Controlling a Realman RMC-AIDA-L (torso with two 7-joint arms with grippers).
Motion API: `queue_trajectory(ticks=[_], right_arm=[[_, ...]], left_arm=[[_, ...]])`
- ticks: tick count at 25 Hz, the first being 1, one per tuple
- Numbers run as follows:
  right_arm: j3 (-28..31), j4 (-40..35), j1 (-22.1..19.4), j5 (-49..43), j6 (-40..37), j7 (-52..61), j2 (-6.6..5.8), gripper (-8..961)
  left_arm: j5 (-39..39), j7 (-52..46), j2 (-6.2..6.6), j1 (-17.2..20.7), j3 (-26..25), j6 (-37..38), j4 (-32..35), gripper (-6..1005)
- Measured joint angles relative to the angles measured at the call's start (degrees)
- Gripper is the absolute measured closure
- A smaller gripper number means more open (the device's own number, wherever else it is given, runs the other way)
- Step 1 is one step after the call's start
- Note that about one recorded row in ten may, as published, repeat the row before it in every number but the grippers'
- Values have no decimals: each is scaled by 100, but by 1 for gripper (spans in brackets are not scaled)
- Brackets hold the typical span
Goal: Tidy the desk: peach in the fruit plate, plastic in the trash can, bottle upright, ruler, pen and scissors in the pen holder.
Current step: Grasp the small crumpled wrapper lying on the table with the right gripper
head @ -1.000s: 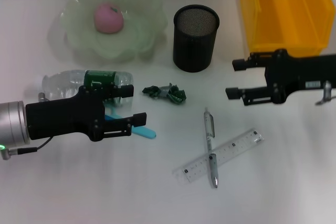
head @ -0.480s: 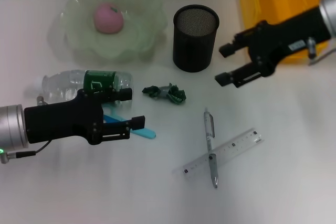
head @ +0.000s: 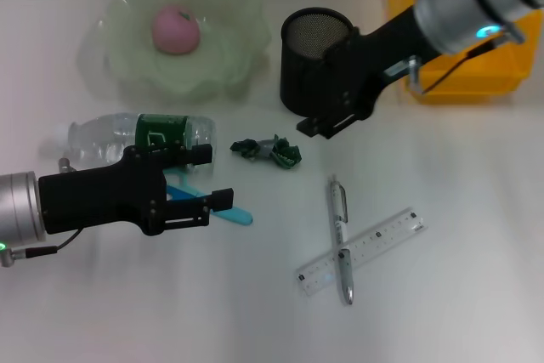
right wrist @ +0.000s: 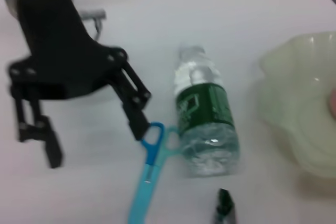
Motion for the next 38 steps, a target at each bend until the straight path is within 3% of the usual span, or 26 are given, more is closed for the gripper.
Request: queue_trajectory(ticks=[9,17,38], right_arm=[[-868,977,435,-19,1163,178,49,205],[-1497,1504,536,286,1882,156,91,205],[-2665,2022,559,1190,2786,126,92,207]], left_arm=[[0,-4,6,15,-37,-41,-8,250],[-1,-28,34,16,-27,-120,-9,251],[6,-60,157,204,-35,-343,1,252]])
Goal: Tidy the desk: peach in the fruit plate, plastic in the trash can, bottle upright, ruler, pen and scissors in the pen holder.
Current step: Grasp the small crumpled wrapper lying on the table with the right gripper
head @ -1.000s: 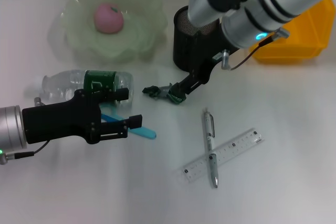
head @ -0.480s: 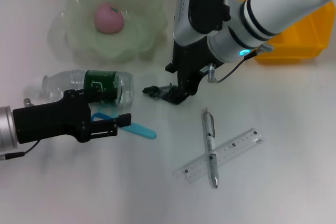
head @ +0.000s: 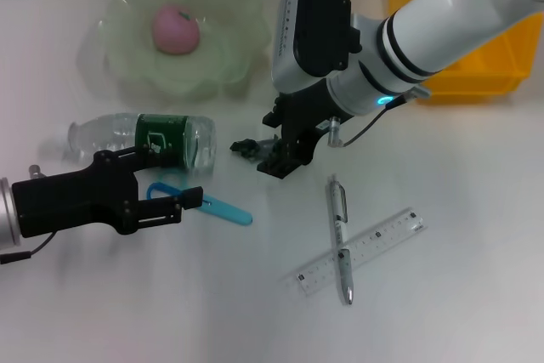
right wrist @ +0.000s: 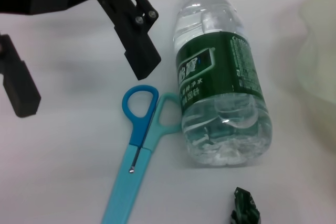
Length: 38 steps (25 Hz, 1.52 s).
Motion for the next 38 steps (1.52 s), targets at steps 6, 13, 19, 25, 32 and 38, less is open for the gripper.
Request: queue_trajectory(ticks=[6,13,19,25,32,38], right_arm=[[-73,191,32,85,186,-1,0,215],[-78,236,33,166,237,33,0,445],[-82,245,41,170,217,33,-1,718],[-83,246,58,170,198,25,0,858],[-84,240,65,170,188,37,-3,894],[-83,231,64,170,188,42,-7,913]], left_arm=[[-3,0,2,6,0,0,0,253],[-6,0,-6,1,0,-1,15,253],[-5,3,-21,-18,0,-8,15,253],[-6,15,-24,-6,0,-8,14,254],[-6,26,-32,-6,1,-8,6,254],[-6,34,-28,-16,0,-8,0,255]])
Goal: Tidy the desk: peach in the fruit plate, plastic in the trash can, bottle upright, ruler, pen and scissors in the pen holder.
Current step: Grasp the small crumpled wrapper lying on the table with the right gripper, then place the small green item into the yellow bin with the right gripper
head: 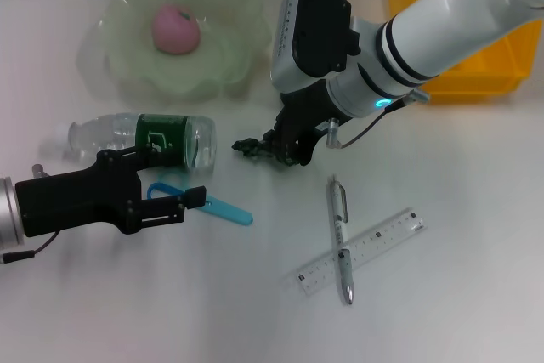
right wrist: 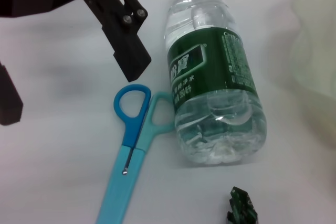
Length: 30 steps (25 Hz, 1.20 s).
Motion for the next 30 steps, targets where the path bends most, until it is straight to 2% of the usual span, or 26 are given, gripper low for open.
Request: queue_trajectory(ticks=[7,11,15,23,30], right_arm=[[21,-58,-9,-5,-24,5,-7,921],[67,-436,-177,-19,-269,84,-32,923],[204,-1172,-568,-70,-477,250,-57,924],[1112,-2407,-1454,17,-907,154,-64,926],[2019,-2934,-2278,1238,-1668,-596,-58,928]], left_arm=[[0,1,4,-21,0,0,-1,255],[0,-17,8,-16,0,1,25,256],[-1,-26,20,-17,0,1,31,256],[-8,-30,28,-32,0,0,42,257],[-10,-34,30,-109,0,35,44,257]])
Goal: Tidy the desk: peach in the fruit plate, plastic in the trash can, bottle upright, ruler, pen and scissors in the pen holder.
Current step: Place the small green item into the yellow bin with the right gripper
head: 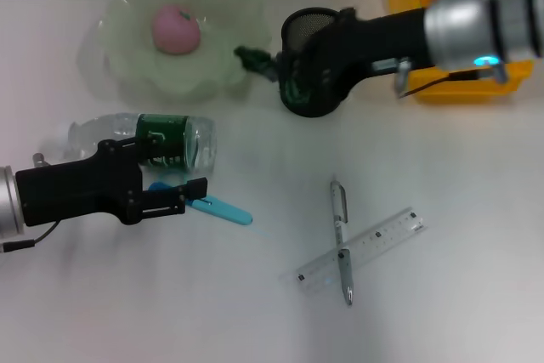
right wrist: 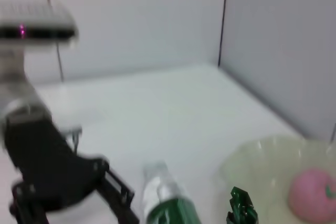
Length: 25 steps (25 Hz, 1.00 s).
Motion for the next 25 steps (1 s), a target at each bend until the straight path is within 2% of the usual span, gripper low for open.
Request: queue_trajectory(ticks=[6,11,14,17,20,25], right_arm=[[1121,351,-580,1244,-965,-1165,-12,928],[2172,1354,-743,1557,-1855,-2259,-52,928],[2692,2313,-744,1573,-2071,-3069,-145,928],[2996,3191,-725,1583,-2075,-3962,-220,929],[3110,3737,-724,1584,-2082,-4565,-245,929],[3123,3889,-762,1591,-2112,-4717,-216,929]], left_arm=[[4,0,-15,-66,7,10,0,258],[6,0,-23,-92,25,25,-1,258],[5,0,-40,-123,21,78,-4,258],[-15,29,-77,-146,8,169,-6,258],[-17,43,-95,-188,9,237,-4,259],[-9,69,-97,-221,3,246,-33,259]])
